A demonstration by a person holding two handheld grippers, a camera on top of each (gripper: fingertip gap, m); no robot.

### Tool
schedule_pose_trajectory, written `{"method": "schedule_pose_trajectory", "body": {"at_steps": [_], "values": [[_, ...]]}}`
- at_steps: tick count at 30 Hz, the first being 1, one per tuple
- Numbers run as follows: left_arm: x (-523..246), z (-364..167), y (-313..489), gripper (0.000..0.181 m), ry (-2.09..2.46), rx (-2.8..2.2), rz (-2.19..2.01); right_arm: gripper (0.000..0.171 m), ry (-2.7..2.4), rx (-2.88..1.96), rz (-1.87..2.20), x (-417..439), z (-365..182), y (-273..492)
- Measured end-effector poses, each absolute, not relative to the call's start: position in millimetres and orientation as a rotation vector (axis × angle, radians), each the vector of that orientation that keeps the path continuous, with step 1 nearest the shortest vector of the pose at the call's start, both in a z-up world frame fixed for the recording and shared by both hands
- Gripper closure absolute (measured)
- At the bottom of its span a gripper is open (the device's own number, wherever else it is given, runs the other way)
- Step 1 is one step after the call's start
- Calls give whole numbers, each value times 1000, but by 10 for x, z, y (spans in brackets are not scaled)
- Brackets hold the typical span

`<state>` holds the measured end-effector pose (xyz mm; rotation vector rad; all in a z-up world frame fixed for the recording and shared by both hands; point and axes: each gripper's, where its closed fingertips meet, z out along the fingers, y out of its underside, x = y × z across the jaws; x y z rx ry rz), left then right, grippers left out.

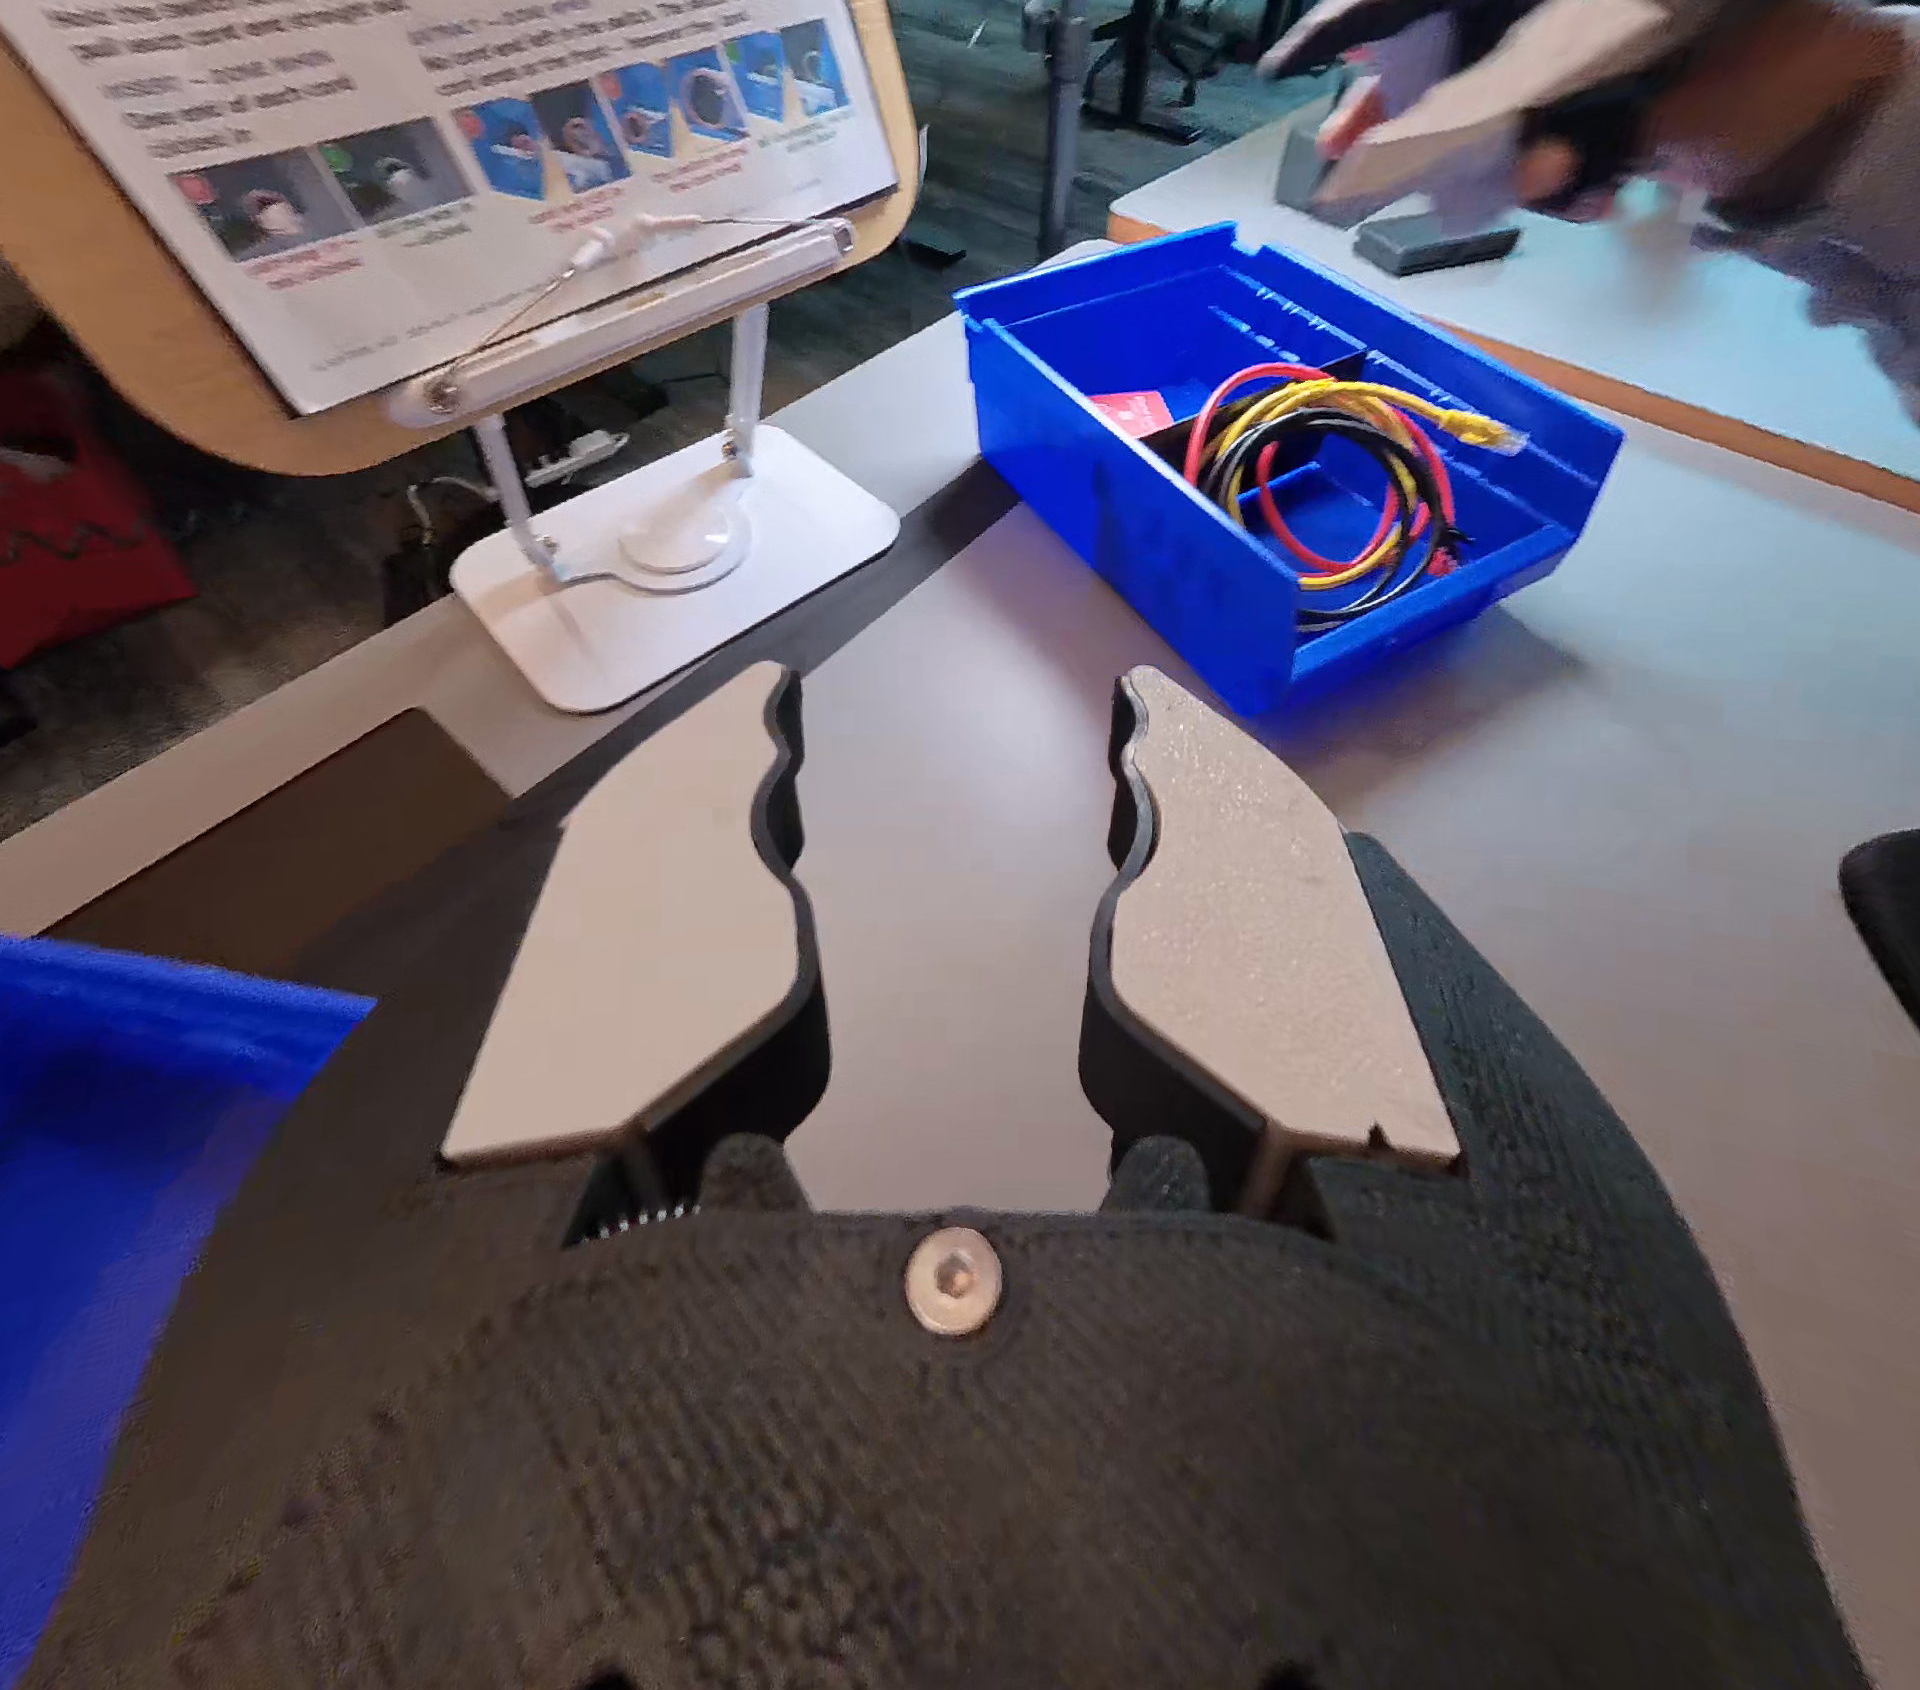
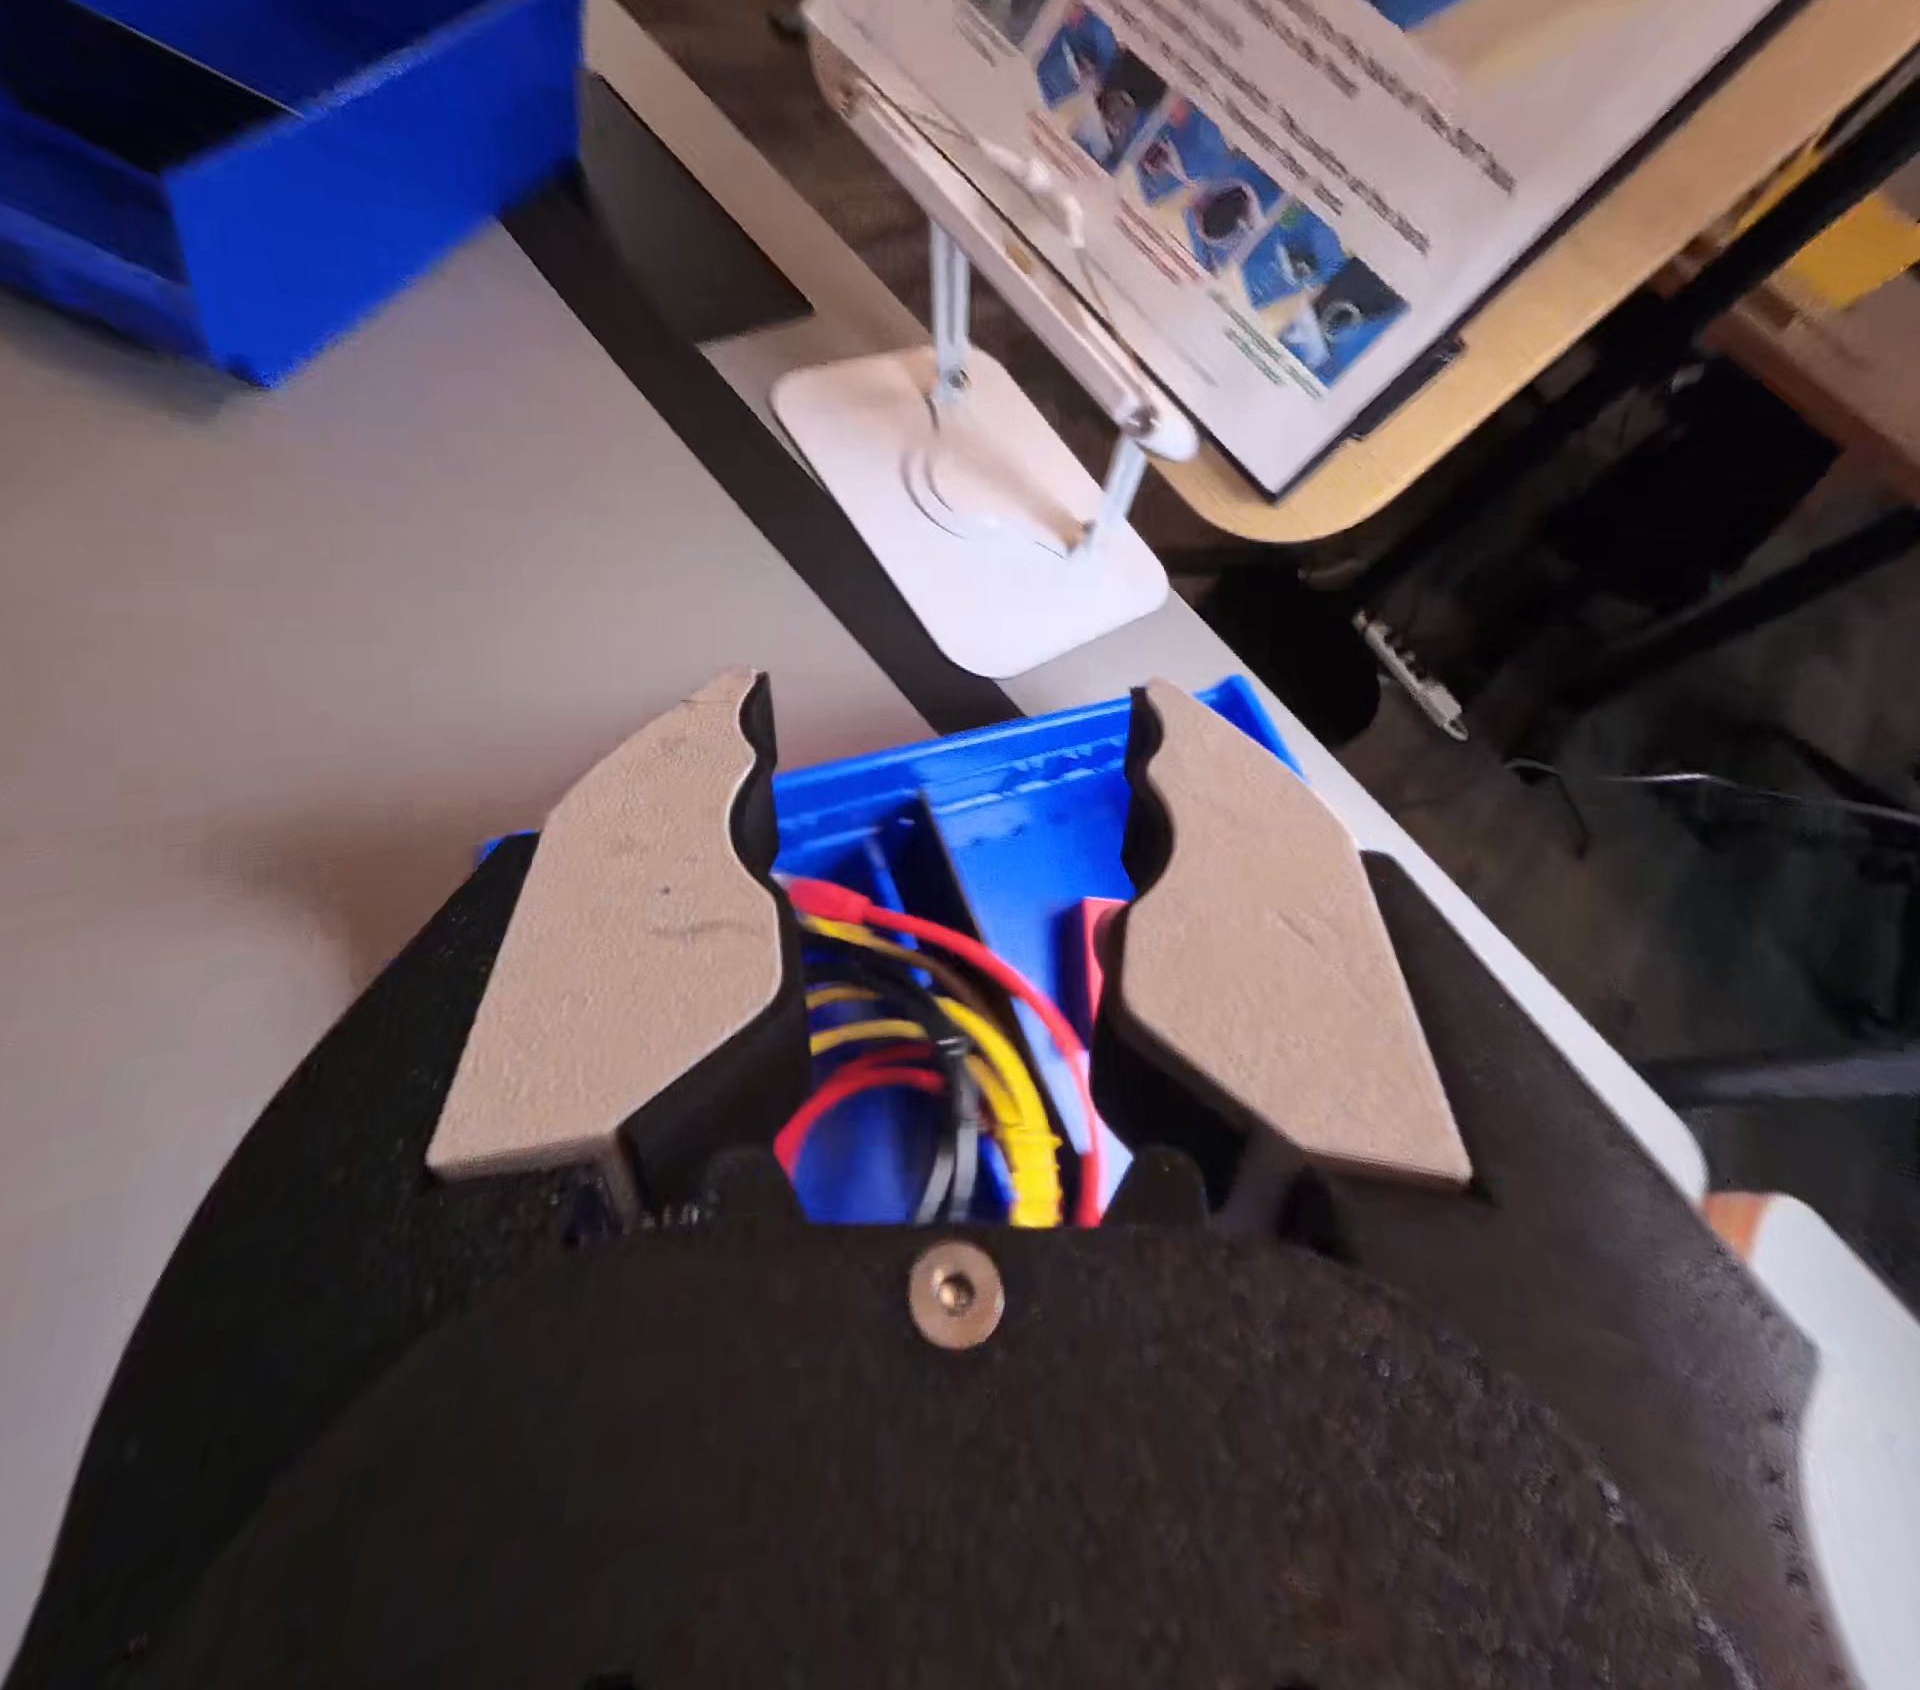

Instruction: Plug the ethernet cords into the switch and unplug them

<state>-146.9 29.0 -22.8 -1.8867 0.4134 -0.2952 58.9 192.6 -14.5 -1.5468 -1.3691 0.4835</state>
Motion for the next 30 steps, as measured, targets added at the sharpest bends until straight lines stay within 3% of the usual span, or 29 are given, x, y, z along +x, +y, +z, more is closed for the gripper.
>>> {"method": "schedule_pose_trajectory", "body": {"at_steps": [7, 12, 19, 23, 26, 27, 30], "values": [[-2073, -382, 85, 125, 375, -2030, -111, 116, -1396, -1568, 349, 971, -779, 909], [-2545, -1145, -236, 120, 479, -2343, 135, 112, -1586, -1688, 81, 1328, -1444, 814], [-2857, -1978, -575, 114, 620, -2644, 271, 113, -1882, -1701, -160, 1256, -1889, 964], [-2909, -2180, -542, 120, 697, -2703, 315, 118, -2071, -1666, -282, 1151, -2084, 1073], [-2853, -2280, -470, 137, 787, -2696, 314, 137, -2149, -1569, -338, 1050, -2133, 1085], [-2808, -2294, -436, 150, 817, -2674, 307, 139, -2160, -1535, -377, 1043, -2126, 1097], [-2670, -2291, -355, 153, 900, -2603, 331, 138, -2171, -1465, -423, 1042, -2115, 1058]]}}
